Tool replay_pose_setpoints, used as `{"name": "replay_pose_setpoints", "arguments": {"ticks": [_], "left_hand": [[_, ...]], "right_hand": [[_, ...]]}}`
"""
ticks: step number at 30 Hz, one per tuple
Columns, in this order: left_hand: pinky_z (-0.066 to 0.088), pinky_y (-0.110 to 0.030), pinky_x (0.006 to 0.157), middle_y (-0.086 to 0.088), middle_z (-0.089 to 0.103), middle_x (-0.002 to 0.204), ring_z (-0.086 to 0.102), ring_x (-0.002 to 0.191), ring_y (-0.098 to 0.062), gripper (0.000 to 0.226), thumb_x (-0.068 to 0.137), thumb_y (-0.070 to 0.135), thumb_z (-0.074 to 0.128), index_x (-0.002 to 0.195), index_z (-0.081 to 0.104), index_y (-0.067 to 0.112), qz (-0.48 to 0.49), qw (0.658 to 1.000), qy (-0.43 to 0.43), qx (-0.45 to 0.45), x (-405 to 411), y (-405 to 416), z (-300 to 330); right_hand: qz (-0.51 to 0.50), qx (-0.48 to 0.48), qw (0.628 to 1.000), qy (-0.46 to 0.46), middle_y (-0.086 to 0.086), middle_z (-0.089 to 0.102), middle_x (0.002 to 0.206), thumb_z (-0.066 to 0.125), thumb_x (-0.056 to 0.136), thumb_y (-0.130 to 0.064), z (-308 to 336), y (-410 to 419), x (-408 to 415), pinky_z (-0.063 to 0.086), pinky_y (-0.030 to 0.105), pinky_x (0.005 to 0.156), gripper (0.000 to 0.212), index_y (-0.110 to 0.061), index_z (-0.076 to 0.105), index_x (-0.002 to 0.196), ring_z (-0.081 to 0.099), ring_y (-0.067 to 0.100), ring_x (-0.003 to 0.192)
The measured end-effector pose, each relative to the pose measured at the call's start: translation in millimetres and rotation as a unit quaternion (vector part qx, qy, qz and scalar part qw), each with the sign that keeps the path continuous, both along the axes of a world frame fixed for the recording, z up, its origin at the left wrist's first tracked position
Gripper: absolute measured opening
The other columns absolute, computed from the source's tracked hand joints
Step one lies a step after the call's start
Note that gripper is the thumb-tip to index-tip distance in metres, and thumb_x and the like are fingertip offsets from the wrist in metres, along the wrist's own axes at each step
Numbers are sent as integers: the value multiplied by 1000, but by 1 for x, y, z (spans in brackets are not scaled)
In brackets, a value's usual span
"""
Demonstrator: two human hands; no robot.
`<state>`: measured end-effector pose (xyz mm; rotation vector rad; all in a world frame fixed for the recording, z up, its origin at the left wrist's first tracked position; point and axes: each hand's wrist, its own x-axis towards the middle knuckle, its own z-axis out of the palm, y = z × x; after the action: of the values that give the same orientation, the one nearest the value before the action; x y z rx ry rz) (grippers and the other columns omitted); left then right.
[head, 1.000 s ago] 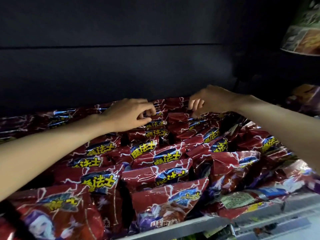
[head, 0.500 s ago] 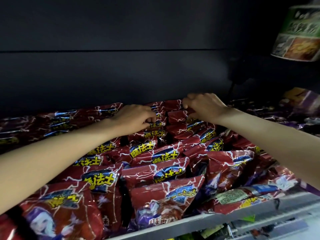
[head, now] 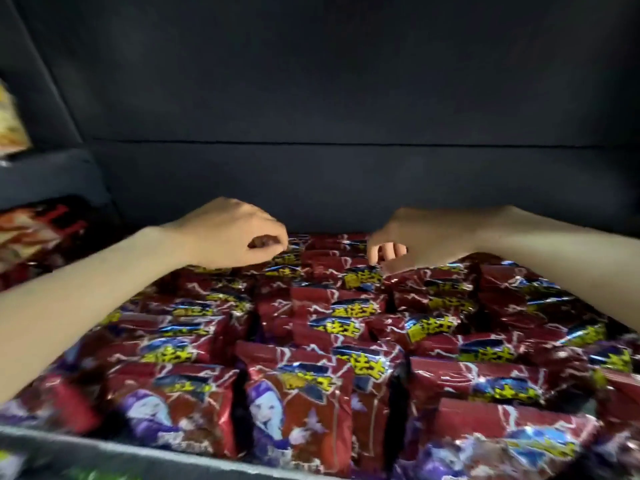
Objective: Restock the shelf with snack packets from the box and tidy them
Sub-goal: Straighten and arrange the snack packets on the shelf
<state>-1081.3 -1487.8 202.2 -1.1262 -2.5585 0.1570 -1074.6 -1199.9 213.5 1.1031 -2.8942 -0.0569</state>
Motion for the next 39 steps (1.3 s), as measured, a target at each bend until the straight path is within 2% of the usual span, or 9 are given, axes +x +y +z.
{"name": "replay_pose_setpoints", "arguments": {"ticks": [3, 7, 12, 19, 24, 28, 31, 34, 39], "left_hand": [[47, -25, 78, 22, 63, 98, 56, 85, 3, 13, 91, 41, 54, 100, 62, 45, 140, 984, -108, 0, -1, -70, -2], [50, -33, 83, 19, 63, 98, 60, 87, 0, 16, 88, 31, 62, 97, 63, 45, 178, 971, -127, 102, -3, -151, -26], [46, -34, 92, 12, 59, 106, 59, 101, -12, 21, 90, 20, 62, 107, 66, 31, 193, 965, -118, 132, -8, -230, -53], [48, -23, 85, 16, 59, 108, 59, 92, 2, 25, 87, 24, 67, 112, 65, 29, 174, 950, -236, 111, -31, -262, -58], [43, -25, 89, 14, 54, 114, 52, 102, -5, 32, 85, 33, 67, 116, 61, 32, 164, 958, -223, 71, -45, -270, -63], [39, -20, 89, 19, 53, 109, 47, 102, -1, 30, 85, 37, 65, 115, 62, 32, 150, 960, -221, 84, -52, -276, -69], [40, -19, 80, 14, 55, 101, 49, 90, -2, 19, 87, 21, 66, 103, 63, 29, 139, 962, -177, 155, -54, -283, -74], [38, -10, 69, 11, 53, 106, 54, 88, -6, 36, 82, 3, 67, 101, 55, 30, 176, 944, -176, 214, -56, -303, -77], [44, -11, 69, 11, 52, 113, 60, 88, -7, 40, 83, 20, 71, 120, 57, 21, 215, 937, -227, 157, -58, -318, -88]], "right_hand": [[37, -1, 999, 6, -11, 65, 95, 53, 92, -35, -10, -55, -15, 48, 29, 71, 15, -30, 62, 104, 61, 11, 87], [64, -13, 998, 18, -1, 66, 97, 53, 92, -29, -22, -132, -30, 48, 34, 76, 17, -24, 64, 104, 60, 22, 89], [71, -36, 996, 26, 0, 66, 103, 50, 94, -25, -39, -216, -46, 44, 33, 77, 20, -23, 63, 110, 60, 24, 96], [74, -59, 995, -13, -8, 68, 108, 53, 94, -26, -59, -284, -62, 46, 27, 79, 25, -25, 62, 118, 62, 11, 96], [61, -54, 996, -41, -8, 70, 102, 56, 93, -41, -67, -299, -67, 43, 23, 74, 31, -23, 62, 117, 57, 1, 80], [51, -42, 996, -56, -7, 71, 100, 61, 90, -41, -71, -309, -70, 43, 24, 74, 32, -18, 65, 111, 64, 7, 86], [66, -37, 996, -52, -6, 70, 99, 60, 92, -34, -73, -313, -71, 44, 23, 71, 22, -18, 68, 104, 57, 2, 77], [93, -18, 995, -17, -8, 64, 112, 54, 95, -33, -76, -314, -65, 46, 27, 84, 24, -23, 66, 113, 58, 7, 100], [149, 9, 989, 0, -7, 56, 128, 45, 99, -22, -80, -317, -58, 43, 33, 98, 31, -22, 60, 125, 52, 12, 118]]}}
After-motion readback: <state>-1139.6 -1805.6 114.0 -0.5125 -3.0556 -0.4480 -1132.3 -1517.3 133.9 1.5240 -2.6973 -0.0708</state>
